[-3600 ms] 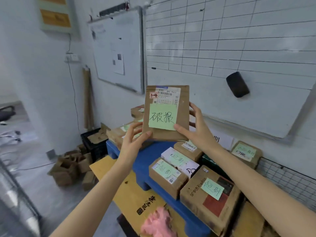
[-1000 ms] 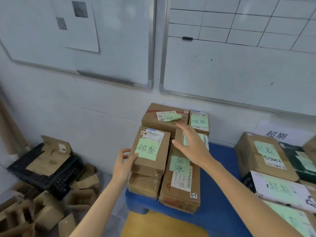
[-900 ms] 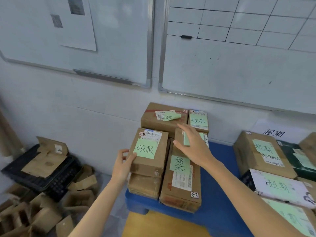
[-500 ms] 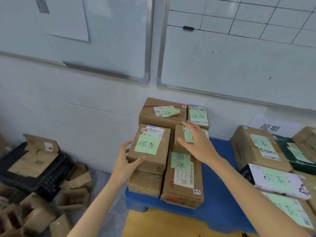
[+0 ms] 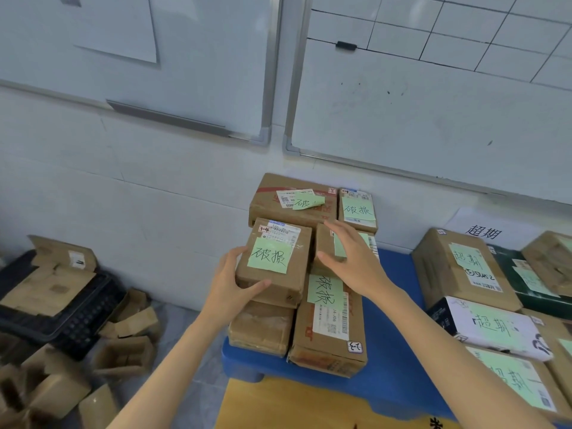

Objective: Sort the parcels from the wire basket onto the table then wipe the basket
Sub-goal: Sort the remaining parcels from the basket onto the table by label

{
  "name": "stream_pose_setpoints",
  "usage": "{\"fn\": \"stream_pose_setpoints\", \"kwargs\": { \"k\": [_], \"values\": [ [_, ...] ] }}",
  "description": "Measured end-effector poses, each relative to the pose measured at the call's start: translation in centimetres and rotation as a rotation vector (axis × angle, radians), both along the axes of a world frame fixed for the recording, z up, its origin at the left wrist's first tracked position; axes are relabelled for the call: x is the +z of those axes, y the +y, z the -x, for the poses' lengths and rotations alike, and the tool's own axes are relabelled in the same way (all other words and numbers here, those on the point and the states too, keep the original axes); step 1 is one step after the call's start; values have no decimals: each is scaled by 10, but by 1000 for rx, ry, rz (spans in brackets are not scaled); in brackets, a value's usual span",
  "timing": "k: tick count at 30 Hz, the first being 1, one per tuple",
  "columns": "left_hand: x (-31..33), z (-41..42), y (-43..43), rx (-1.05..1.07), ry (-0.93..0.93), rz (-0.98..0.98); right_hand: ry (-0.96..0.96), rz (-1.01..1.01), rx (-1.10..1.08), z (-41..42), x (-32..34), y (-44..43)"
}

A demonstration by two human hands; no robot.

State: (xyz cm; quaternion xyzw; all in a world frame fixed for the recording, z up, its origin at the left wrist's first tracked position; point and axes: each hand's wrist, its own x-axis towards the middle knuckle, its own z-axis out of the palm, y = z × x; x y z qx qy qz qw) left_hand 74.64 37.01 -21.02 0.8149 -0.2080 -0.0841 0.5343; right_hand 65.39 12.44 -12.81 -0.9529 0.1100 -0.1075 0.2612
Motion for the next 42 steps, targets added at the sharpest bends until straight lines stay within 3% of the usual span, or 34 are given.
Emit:
{"fn": "stream_pose_setpoints", "kwargs": {
  "k": [7,11,19,27,42],
  "values": [
    [49,-8,-21,-7,-452,-276,9,90,-52,16,7,-9],
    [76,-4,-58,-53,-577,-372,24,264,-104,43,21,-33],
    [121,54,-160,-228,-793,-432,82,404,-334,151,61,-108],
    [149,181,-269,-418,-858,-307,132,507,-460,302,86,-163],
    [162,451,-429,-620,-844,-233,119,366,-763,602,108,-273]
  ]
}}
